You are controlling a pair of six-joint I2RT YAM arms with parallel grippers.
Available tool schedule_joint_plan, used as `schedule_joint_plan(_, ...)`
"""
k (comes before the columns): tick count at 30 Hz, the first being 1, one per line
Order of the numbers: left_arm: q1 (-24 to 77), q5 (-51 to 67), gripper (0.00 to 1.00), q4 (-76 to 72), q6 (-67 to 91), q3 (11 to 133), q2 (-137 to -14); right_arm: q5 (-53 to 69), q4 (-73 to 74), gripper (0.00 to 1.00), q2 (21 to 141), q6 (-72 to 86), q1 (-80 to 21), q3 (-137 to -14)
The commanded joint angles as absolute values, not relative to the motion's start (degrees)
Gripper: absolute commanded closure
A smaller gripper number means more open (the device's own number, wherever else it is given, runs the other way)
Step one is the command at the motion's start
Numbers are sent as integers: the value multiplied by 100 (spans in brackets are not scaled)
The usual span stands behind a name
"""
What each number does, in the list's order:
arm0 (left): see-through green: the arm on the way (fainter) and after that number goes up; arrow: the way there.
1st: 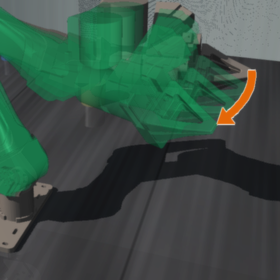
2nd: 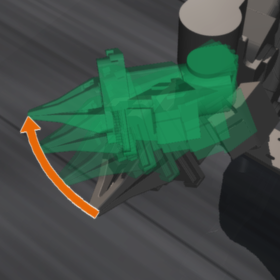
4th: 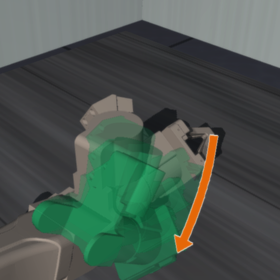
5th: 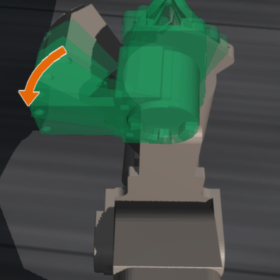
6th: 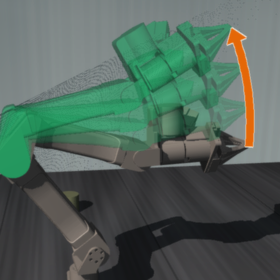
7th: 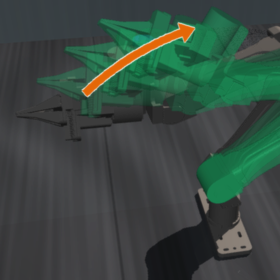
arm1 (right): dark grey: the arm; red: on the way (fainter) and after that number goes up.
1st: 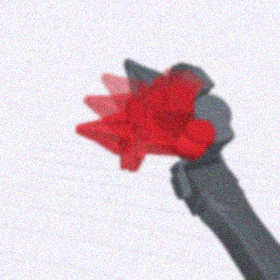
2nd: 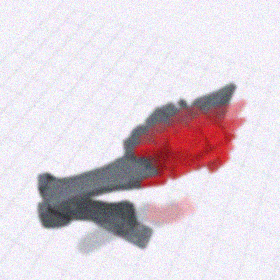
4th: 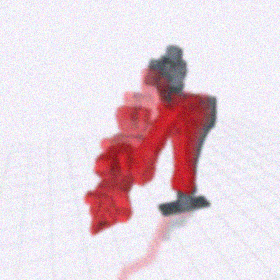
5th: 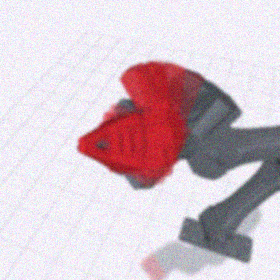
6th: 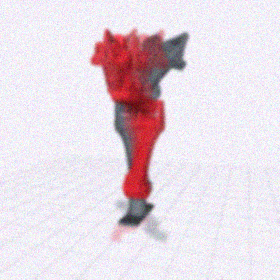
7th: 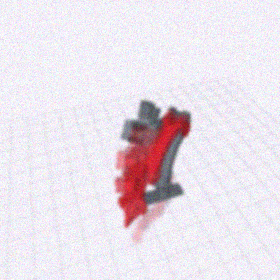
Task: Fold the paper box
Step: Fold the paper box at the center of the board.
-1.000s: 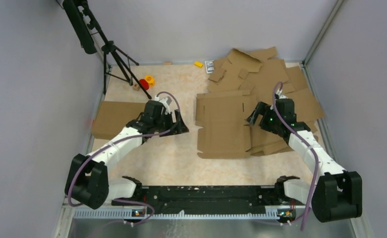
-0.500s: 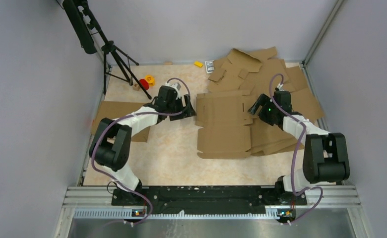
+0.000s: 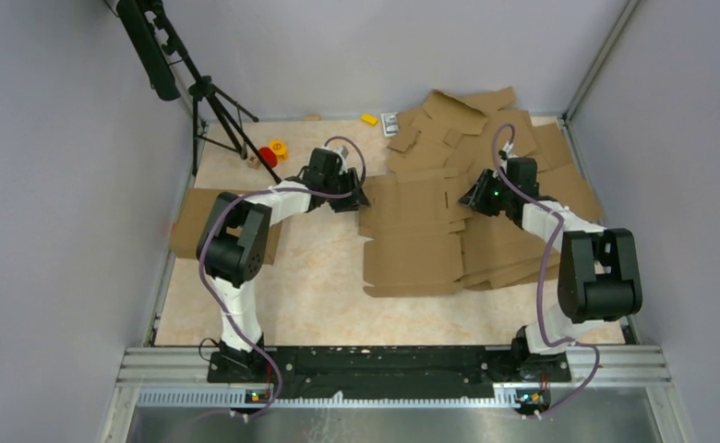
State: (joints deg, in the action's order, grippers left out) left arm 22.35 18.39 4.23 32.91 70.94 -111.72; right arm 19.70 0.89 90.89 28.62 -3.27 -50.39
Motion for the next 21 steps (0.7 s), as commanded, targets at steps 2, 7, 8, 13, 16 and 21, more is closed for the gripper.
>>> schedule_joint_plan(2,2215,1867,71,596,3204,7558,-11313,2137,-18,85,9018,2713,-402,-5206)
schedule_joint_plan(7,2215,1744,93,993,3049,7330,-10922,2242,229,96,8849,2631,-535,-5184)
schedule_joint_plan(8,2223,1720,94,1021,3030,7159,-10760,2239,276,97,8777,2602,-588,-5159)
schedule_joint_plan(13,2218,1729,93,1047,3039,6165,-9599,2257,525,98,8318,2595,-821,-4940)
schedule_joint_plan(16,2215,1735,92,1109,3077,5558,-8944,2267,660,98,7981,2556,-984,-4717)
schedule_joint_plan(21,2217,1736,91,1170,3245,4692,-7870,2358,718,94,7707,2395,-1241,-4465)
